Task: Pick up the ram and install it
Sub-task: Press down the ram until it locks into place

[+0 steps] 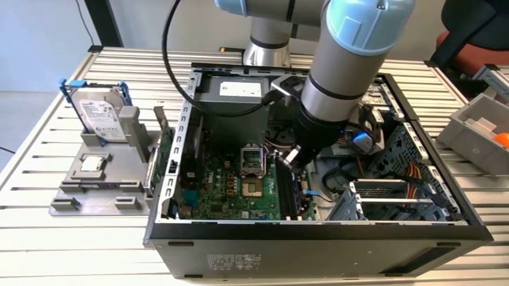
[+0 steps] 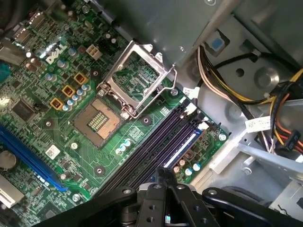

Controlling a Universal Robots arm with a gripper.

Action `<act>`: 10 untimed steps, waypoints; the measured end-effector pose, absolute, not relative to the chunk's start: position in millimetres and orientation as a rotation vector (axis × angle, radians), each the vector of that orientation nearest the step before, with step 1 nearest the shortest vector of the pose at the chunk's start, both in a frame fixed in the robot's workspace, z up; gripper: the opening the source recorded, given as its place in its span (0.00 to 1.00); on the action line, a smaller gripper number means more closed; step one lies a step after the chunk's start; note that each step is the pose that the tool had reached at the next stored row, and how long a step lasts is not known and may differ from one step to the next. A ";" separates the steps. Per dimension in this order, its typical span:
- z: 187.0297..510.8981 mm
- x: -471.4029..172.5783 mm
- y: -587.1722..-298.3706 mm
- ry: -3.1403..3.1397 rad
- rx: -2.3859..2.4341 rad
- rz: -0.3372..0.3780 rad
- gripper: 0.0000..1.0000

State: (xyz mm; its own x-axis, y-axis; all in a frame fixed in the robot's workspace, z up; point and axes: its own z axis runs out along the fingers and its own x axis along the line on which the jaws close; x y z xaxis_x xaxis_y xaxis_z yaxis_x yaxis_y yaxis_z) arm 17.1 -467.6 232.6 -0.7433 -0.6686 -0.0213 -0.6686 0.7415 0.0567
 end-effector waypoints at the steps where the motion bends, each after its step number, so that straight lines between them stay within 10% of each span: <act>1: 232.6 17.7 -467.6 -2.925 1.140 -0.096 0.00; 10: 232.6 18.9 -467.6 -2.837 1.336 -0.096 0.00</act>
State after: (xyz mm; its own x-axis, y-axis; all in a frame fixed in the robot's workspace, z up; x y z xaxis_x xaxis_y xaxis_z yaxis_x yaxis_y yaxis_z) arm 18.9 -467.6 232.6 -0.6373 -0.7703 -0.0219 -0.7700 0.6354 0.0573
